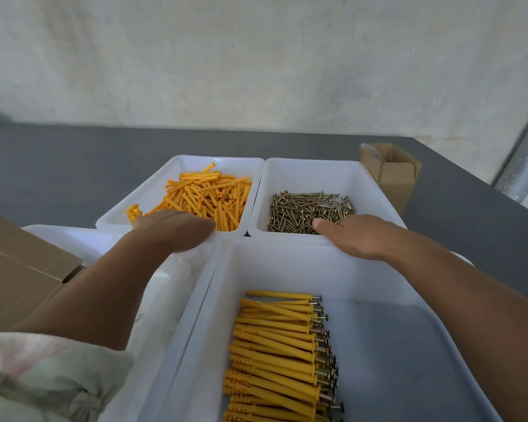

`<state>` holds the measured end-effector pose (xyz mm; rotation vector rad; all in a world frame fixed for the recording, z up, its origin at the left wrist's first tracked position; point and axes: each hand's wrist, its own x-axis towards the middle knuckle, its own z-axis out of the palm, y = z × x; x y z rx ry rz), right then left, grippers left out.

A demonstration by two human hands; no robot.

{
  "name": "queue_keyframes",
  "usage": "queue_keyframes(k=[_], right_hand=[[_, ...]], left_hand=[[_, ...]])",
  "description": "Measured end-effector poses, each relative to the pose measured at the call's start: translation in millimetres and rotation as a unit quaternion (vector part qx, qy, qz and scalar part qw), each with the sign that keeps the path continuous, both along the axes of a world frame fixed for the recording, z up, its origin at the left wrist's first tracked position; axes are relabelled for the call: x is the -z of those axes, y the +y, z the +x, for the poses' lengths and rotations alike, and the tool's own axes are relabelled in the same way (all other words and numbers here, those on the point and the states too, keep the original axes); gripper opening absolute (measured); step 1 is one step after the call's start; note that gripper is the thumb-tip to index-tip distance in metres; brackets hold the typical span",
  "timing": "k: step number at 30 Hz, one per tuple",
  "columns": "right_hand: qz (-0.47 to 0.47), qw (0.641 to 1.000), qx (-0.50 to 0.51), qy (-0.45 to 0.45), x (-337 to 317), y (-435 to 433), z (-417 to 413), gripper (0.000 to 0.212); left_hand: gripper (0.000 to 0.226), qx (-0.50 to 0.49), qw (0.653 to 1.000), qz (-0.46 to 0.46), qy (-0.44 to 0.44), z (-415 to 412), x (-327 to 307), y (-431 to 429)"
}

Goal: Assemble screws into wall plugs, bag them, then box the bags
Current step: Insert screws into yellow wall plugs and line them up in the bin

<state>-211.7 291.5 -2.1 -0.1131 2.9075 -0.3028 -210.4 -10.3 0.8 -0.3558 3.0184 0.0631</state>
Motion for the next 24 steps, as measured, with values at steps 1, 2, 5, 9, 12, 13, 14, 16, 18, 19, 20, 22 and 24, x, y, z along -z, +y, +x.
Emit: queue_keyframes(k=[1,2,5,9,12,13,14,16,18,19,20,22,24], right_hand=[[0.001,1.000,0.001,0.000,-0.3,0.1,0.3,0.070],[0.001,1.000,0.001,0.000,-0.4,-0.2,1.2,0.068],[-0.004,1.000,-0.005,-0.003,-1.8,-1.3,2.8,0.072],[-0.002,1.000,-0.010,0.001,-3.2,-2.0,3.3,0.072],[-0.001,1.000,-0.011,0.008,-2.6,-2.5,4.2,0.064],[-0.003,1.000,-0.010,0.012,-2.6,-2.8,4.6,0.063],[-0.004,1.000,-0.009,0.015,-2.7,-3.0,4.6,0.063],[-0.004,1.000,-0.007,0.021,-3.1,-3.3,5.1,0.059],[-0.006,1.000,-0.006,0.028,-3.2,-3.1,5.5,0.057],[-0.010,0.999,-0.005,0.035,-3.1,-2.9,5.6,0.057],[-0.017,0.999,-0.005,0.044,-2.9,-2.6,5.7,0.058],[-0.029,0.998,-0.008,0.063,-3.3,-2.2,6.6,0.060],[-0.043,0.995,-0.018,0.083,-4.7,-2.3,7.6,0.060]], left_hand=[[0.057,0.000,1.000,0.000,0.001,-0.1,0.2,0.0],[0.058,0.001,1.000,-0.001,0.001,-0.3,0.5,-0.2],[0.057,0.001,1.000,-0.007,0.001,-0.6,0.5,0.1],[0.055,0.005,1.000,-0.008,0.003,-0.5,1.0,1.2],[0.058,0.009,1.000,-0.008,-0.002,-0.7,1.2,-0.3],[0.059,0.011,1.000,-0.009,-0.006,-1.1,1.0,-0.8],[0.060,0.014,1.000,-0.009,-0.005,-1.4,1.1,-1.3],[0.053,0.012,1.000,-0.005,0.007,-0.4,0.6,-0.3],[0.044,0.012,1.000,0.002,0.024,1.3,-0.5,1.0],[0.043,0.011,0.999,0.006,0.031,2.1,-1.7,1.5],[0.043,0.010,0.999,0.010,0.035,3.0,-2.8,1.4],[0.041,0.016,0.999,0.018,0.038,4.5,-4.7,1.3],[0.040,0.028,0.999,0.019,0.036,6.5,-6.1,2.5]])
